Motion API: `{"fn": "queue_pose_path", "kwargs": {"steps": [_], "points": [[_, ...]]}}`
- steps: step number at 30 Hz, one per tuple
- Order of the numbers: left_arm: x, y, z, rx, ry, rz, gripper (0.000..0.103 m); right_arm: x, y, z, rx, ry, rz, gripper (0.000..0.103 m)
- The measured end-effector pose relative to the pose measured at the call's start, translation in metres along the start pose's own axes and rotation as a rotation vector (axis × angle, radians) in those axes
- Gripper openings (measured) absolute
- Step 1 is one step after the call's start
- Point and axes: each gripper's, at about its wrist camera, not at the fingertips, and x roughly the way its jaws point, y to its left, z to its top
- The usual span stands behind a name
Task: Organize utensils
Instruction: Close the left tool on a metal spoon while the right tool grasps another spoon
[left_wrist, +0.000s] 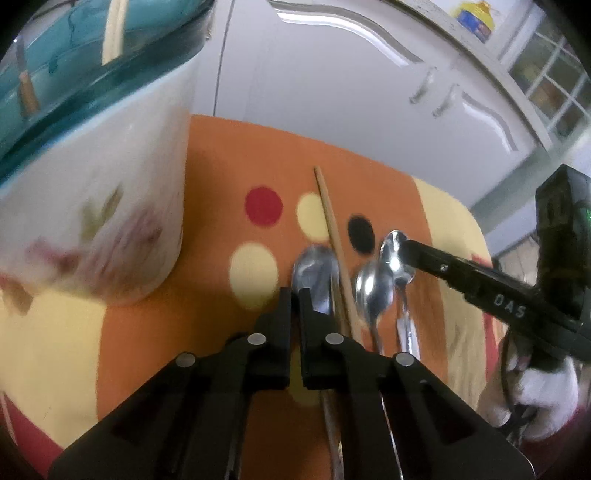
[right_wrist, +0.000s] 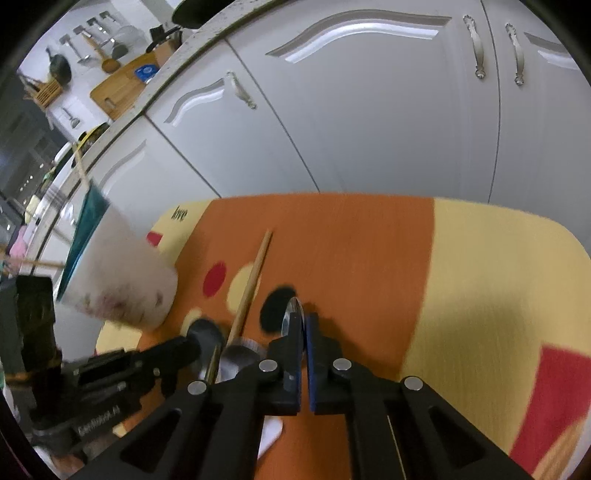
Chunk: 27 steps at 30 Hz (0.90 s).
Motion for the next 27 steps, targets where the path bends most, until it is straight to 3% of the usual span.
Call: {"fn": "queue_pose_path", "kwargs": {"steps": [5, 10, 14, 15, 18, 26, 27], "points": [[-0.009, 0.008, -0.023, 0.037, 0.035, -0.01, 0.0, -0.02, 0.003, -0.03, 0.008, 0.012, 0.008, 0.002], [-0.009, 0.015, -0.017, -0.039, 0.04, -0.049, 0.003, -0.029, -0.003, -0.042, 0.061, 0.001, 0.006, 0.003], [-0.006, 0.01, -0.007, -0.06, -0.007, -0.043, 0.03, -0.029, -0.009, -0.046, 0.082, 0.022, -0.005, 0.007], [-0.004, 0.01, -0.005, -0.075, -0.017, -0.041, 0.031, -0.029, -0.01, -0.046, 0.082, 0.02, -0.005, 0.007], [0.002, 0.009, 0.0, -0.103, -0.04, -0.021, 0.031, -0.029, -0.014, -0.045, 0.102, 0.013, 0.012, 0.008], [0.012, -0.002, 0.011, -0.066, -0.057, 0.011, 0.03, -0.023, -0.024, -0.039, 0.12, 0.003, 0.055, 0.014], [0.013, -0.002, 0.011, -0.06, -0.057, 0.009, 0.022, -0.023, -0.024, -0.038, 0.117, 0.0, 0.059, 0.015]]}}
